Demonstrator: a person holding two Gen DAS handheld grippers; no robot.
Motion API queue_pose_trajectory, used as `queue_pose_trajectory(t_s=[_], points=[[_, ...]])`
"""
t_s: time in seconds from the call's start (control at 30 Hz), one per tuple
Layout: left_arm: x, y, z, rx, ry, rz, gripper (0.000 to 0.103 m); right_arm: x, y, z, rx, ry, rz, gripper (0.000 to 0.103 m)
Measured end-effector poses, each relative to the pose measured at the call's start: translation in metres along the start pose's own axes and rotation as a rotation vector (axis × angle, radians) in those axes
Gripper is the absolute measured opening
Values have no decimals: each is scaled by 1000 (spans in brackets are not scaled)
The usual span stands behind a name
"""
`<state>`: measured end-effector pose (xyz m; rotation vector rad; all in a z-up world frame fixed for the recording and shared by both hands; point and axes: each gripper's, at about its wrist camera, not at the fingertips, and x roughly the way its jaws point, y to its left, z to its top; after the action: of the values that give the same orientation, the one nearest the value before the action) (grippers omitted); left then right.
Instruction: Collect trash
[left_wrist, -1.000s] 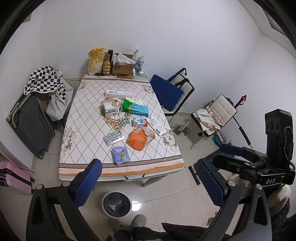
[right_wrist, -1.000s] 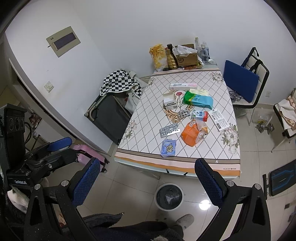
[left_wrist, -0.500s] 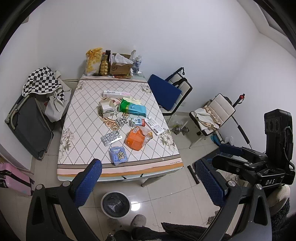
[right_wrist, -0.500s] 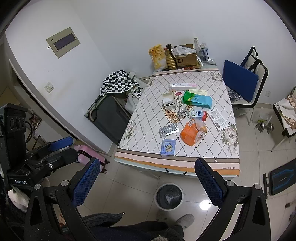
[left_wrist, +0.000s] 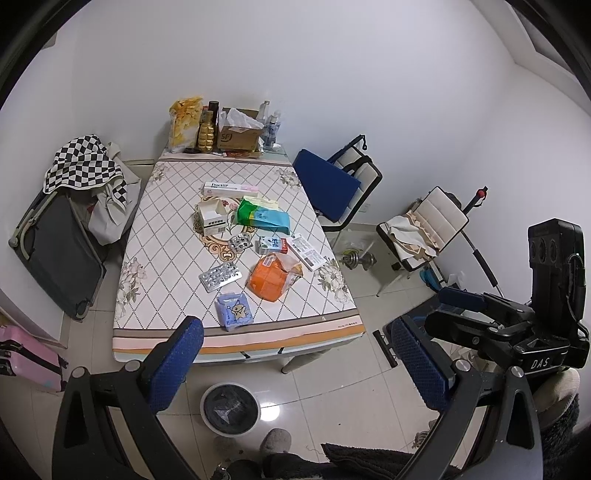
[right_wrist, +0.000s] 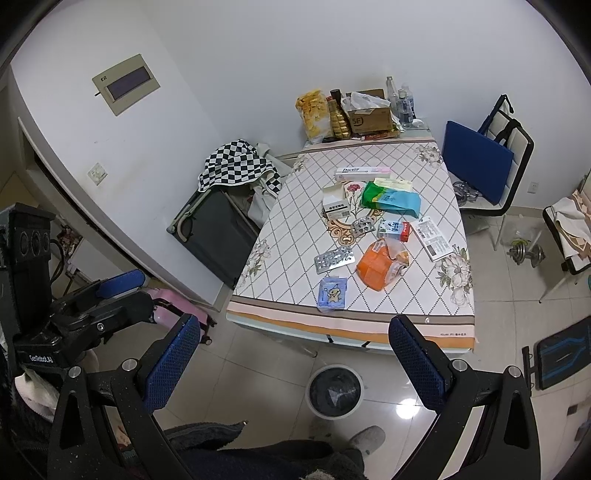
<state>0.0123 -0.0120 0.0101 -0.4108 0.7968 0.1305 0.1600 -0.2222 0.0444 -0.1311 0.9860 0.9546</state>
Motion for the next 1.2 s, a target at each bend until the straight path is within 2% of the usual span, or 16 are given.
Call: queue_pose_trajectory(t_s=[0.97,1.03,1.07,1.1,1.2], points=[[2,-4,-2,0,0,1,103,3,0,-2,4,5,5,103],[9,-2,0,2,-6,63,103,7,1,0,21,3,-8,103],[13,-1,1,10,-13,118,103,10,0,1,36,0,-26,103],[24,2,3,22,-19,221,103,14,-2,3,47,-4,-51,103],[58,19,4,10,-8,380,103,33,-12,8,72,-3,-180,103]])
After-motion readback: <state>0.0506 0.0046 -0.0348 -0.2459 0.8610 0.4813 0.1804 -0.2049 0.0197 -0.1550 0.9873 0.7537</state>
